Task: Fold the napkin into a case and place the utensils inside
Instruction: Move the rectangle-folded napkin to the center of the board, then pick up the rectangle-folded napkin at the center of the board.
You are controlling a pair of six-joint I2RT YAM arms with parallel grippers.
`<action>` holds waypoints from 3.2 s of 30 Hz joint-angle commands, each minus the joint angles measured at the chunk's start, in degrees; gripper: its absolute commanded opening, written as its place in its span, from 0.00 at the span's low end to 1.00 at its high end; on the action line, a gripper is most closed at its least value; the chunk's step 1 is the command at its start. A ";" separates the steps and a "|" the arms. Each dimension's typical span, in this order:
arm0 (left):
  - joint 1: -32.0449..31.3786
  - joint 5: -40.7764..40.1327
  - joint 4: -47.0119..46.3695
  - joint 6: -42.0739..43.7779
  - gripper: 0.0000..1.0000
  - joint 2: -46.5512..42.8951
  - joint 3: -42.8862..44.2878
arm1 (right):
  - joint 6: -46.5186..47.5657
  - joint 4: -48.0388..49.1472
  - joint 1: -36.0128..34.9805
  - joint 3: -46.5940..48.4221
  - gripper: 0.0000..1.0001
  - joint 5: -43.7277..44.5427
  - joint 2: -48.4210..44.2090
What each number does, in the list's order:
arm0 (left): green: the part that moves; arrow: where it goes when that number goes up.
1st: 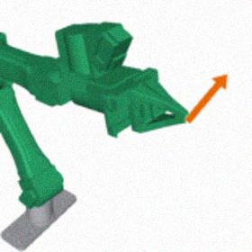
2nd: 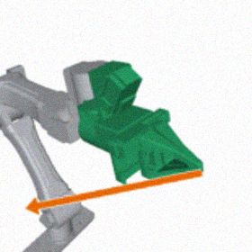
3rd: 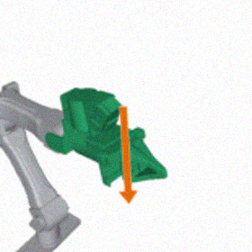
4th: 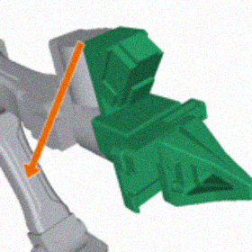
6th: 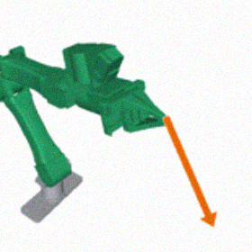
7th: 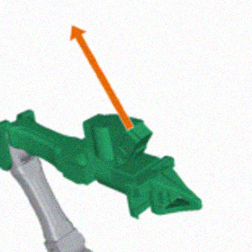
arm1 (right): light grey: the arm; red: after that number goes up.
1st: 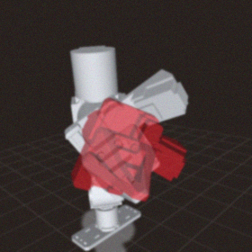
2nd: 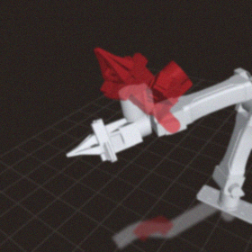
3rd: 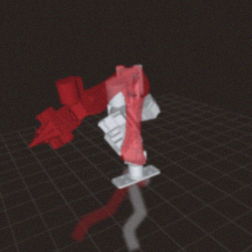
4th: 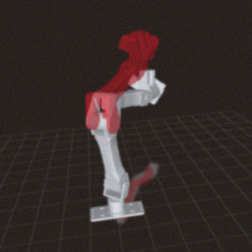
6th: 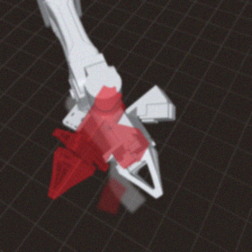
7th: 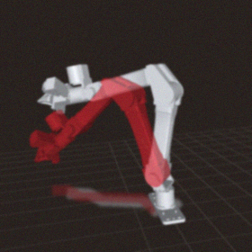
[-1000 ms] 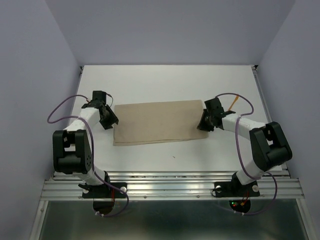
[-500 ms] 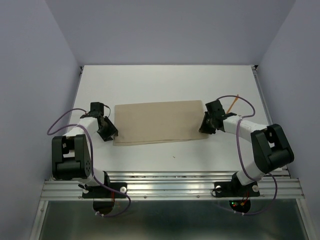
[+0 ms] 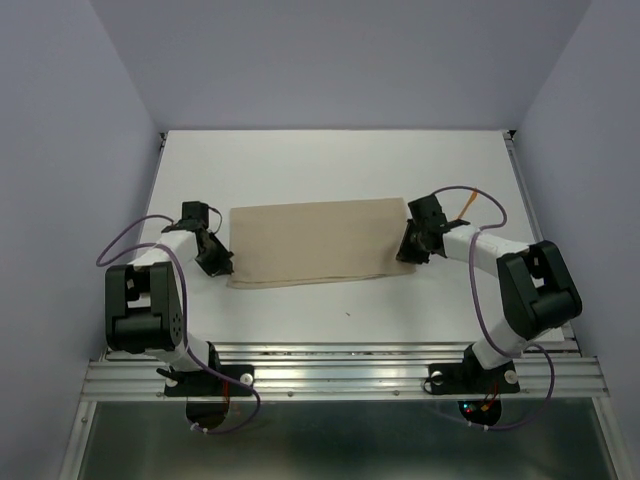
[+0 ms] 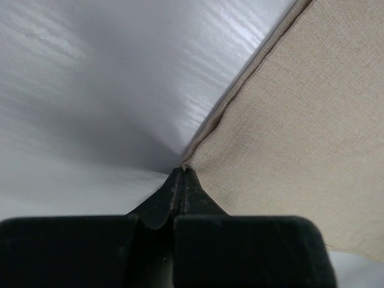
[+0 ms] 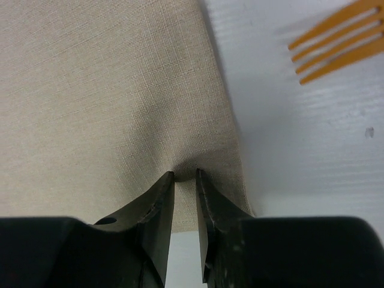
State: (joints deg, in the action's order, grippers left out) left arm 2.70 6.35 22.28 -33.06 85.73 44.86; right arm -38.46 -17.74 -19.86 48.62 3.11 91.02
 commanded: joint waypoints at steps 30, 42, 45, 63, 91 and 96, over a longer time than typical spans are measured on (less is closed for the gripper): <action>-0.41 -1.08 1.01 6.51 0.38 8.48 10.77 | 2.25 -2.13 0.26 6.84 0.29 2.51 0.21; -0.68 -1.08 0.22 6.60 0.28 9.80 12.35 | 2.25 -2.04 0.26 6.75 0.29 1.81 0.12; -0.77 -0.90 0.39 6.60 0.24 10.33 12.27 | 2.25 -2.04 0.26 6.75 0.29 1.81 0.12; -1.03 -0.38 4.70 7.22 0.00 3.65 13.58 | 1.81 -2.04 0.26 5.70 0.29 1.98 -0.23; -1.03 -1.06 8.29 9.33 0.48 0.39 15.75 | 1.10 -1.69 0.26 4.11 0.29 2.33 -2.78; -1.03 -3.27 8.48 9.33 0.45 6.00 25.18 | 1.10 -1.69 0.26 4.11 0.29 2.34 -3.83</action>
State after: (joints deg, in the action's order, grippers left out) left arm 1.91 5.67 31.77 -24.32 89.08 62.67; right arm -37.12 -20.56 -19.86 52.62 4.73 89.91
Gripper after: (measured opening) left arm 0.457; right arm 0.291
